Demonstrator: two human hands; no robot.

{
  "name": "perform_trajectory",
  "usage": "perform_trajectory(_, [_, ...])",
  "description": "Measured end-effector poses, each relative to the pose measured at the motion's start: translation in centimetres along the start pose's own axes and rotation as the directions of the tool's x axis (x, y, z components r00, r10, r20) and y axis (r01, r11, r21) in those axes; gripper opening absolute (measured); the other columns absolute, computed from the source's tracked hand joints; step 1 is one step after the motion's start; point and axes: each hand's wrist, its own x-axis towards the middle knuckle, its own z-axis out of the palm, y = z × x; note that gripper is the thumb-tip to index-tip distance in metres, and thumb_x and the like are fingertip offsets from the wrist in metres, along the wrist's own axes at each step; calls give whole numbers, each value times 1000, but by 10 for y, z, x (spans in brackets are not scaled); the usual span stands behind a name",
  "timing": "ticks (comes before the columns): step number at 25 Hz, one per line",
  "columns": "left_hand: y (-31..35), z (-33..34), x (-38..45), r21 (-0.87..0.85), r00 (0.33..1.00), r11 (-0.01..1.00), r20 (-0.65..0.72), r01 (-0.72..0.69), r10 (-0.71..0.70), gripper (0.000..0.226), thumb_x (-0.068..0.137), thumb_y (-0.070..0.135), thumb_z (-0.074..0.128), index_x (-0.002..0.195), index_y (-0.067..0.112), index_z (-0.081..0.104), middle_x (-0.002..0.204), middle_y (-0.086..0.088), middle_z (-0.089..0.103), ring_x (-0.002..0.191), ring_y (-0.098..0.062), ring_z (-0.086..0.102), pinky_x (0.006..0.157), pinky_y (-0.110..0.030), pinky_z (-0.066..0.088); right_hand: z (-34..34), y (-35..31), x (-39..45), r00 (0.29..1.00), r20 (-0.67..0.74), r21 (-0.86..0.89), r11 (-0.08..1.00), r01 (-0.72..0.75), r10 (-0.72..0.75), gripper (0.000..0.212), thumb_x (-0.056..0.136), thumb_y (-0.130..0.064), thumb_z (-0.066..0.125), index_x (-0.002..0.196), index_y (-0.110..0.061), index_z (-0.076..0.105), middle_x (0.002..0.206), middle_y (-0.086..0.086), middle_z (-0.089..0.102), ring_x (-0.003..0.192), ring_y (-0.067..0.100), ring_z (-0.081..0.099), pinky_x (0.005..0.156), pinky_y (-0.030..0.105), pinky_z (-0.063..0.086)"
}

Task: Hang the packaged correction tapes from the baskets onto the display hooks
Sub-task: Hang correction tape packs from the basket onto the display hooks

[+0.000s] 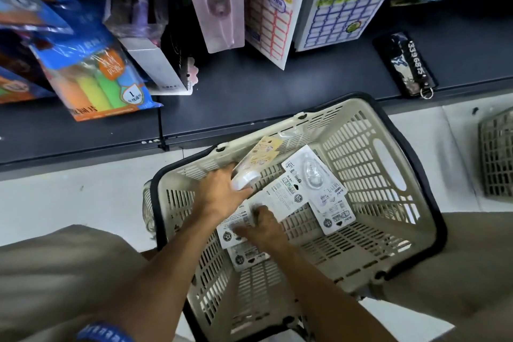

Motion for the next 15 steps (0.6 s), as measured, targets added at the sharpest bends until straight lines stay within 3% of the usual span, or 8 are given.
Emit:
perform_trajectory(2, [1,0,-2,-72,1000,997,28,1,1,57,78,56,80,122,22,64,96,3,74,66,-11,63,52,-25,49,20,-8,2,996,-55,-15,997,74,-74,64,84,-40,78,131,-19,40,114,2,71,92,18,68,78,32,51])
perform_trajectory(5, [6,-1,-3,-162,999,987,38,-6,13,60,75,57,81,119,21,63,96,4,72,72,-12,66,55,-25,52,32,-20,8,961,-56,-177,950,256,-269,63,93,-23,65,144,-14,30,102,8,74,86,26,72,74,38,59])
perform_trajectory(6, [8,-2,-2,-182,999,983,35,-5,12,59,76,57,81,118,21,63,94,5,71,72,-11,67,56,-26,54,27,-24,10,969,-41,-150,960,235,-243,65,93,-23,64,148,-18,27,100,5,72,83,24,72,68,35,59])
perform_trajectory(8, [9,-5,1,-223,1000,975,20,-10,15,55,77,54,81,117,22,62,91,8,69,71,-9,67,57,-27,55,4,-27,5,993,62,123,988,89,-97,70,94,-22,66,149,-38,25,102,-7,69,77,13,72,59,22,57])
perform_trajectory(9, [9,-6,2,-236,1000,972,10,-16,19,51,78,52,81,116,22,62,92,8,69,73,-10,67,60,-30,57,-13,-22,3,992,118,246,969,9,-39,64,94,-19,67,142,-42,33,106,-8,70,81,12,73,62,24,59])
perform_trajectory(12, [6,-7,5,-188,1000,982,-3,-28,28,44,82,46,80,116,25,61,91,14,68,66,-5,63,55,-26,52,-79,-10,-5,974,208,239,962,-135,85,63,92,-13,67,149,-25,42,128,2,68,106,19,68,82,36,60])
perform_trajectory(13, [5,-6,5,-130,999,991,-1,-37,37,45,84,45,79,120,25,60,90,15,67,61,0,57,51,-20,45,-101,-10,-12,965,240,257,951,-170,107,61,92,-15,68,147,-25,44,132,4,66,103,20,69,75,33,61])
perform_trajectory(15, [2,-3,3,-15,998,998,13,-62,62,58,86,43,77,136,25,55,98,11,68,58,3,48,50,-17,38,-130,-16,-23,945,306,409,881,-240,115,49,91,-16,69,137,-31,56,128,7,69,77,19,72,45,26,55])
